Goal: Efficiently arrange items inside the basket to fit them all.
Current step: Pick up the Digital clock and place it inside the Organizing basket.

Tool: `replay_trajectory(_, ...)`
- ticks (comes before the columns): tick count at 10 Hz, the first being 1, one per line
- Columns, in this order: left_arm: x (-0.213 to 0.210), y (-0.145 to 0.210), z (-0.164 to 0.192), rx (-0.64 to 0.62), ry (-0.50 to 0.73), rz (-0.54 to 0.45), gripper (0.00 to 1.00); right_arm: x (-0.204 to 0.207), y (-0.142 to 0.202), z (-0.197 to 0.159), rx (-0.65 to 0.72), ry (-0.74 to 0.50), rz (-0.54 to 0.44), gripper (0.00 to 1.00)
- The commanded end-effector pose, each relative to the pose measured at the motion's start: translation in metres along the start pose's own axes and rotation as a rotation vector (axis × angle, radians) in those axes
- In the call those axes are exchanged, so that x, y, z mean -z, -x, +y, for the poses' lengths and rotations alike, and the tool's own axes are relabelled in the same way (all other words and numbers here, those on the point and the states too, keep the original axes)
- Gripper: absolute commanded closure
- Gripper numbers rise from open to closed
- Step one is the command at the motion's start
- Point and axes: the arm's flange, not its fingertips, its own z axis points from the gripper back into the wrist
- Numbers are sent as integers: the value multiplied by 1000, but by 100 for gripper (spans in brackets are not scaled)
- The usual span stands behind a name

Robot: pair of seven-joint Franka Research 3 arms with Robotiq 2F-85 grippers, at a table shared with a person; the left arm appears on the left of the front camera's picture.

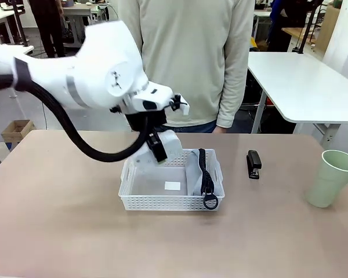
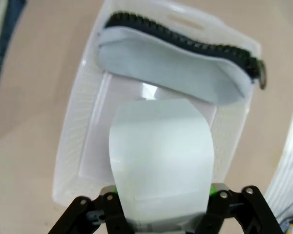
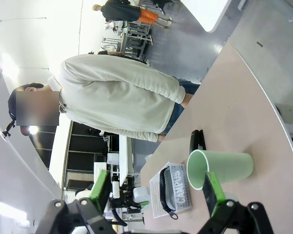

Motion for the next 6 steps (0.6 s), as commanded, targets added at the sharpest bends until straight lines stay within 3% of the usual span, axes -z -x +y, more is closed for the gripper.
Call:
replay_trajectory(1, 16, -1, 4, -56, 51, -5, 44, 1, -2, -1, -25, -29, -10, 0)
replay_trajectory(4, 57, 5, 3, -72, 42, 66, 44, 1, -2, -1, -25, -29, -10, 0)
replay_trajectory(6, 84, 12, 2, -60, 97, 112, 44, 1, -2, -1, -25, -29, -10, 0)
